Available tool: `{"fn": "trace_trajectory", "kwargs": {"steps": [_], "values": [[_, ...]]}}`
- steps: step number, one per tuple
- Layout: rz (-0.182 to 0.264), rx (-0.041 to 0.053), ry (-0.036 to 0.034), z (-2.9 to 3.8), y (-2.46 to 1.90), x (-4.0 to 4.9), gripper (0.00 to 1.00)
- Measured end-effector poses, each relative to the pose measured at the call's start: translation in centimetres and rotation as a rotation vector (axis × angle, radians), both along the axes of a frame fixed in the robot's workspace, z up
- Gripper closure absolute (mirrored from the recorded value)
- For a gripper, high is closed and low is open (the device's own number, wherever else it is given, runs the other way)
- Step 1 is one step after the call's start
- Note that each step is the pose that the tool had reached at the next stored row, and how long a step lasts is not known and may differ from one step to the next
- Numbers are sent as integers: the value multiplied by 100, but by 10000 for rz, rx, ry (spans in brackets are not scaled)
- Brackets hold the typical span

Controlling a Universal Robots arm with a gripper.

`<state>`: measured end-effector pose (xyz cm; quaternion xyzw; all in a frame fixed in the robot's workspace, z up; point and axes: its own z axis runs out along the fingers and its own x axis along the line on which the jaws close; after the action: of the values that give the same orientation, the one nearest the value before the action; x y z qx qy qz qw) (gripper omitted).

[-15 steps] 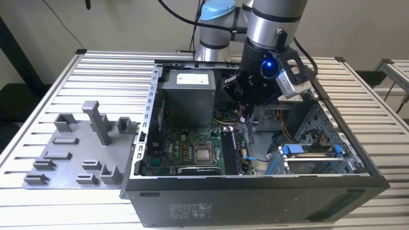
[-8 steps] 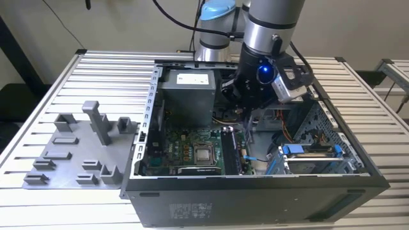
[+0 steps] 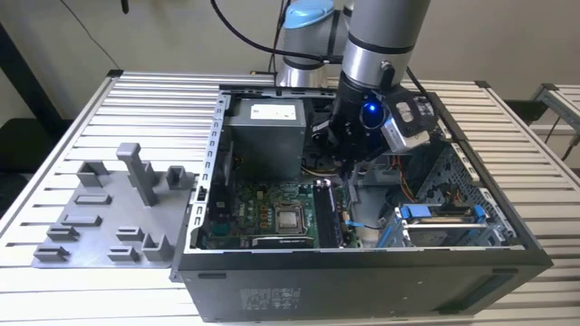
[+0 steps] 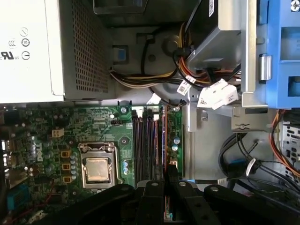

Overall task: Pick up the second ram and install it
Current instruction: 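Insert the second ram into the second slot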

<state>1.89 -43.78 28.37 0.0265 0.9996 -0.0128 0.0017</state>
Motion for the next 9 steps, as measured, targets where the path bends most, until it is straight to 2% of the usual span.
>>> {"fn": "trace_trajectory", "kwargs": {"steps": [3,6,9], "values": [[11,-38,-14,-50,1,0,86],[19,-47,-141,-83,1,-9,86],[20,-48,-194,-107,-1,-42,86]]}}
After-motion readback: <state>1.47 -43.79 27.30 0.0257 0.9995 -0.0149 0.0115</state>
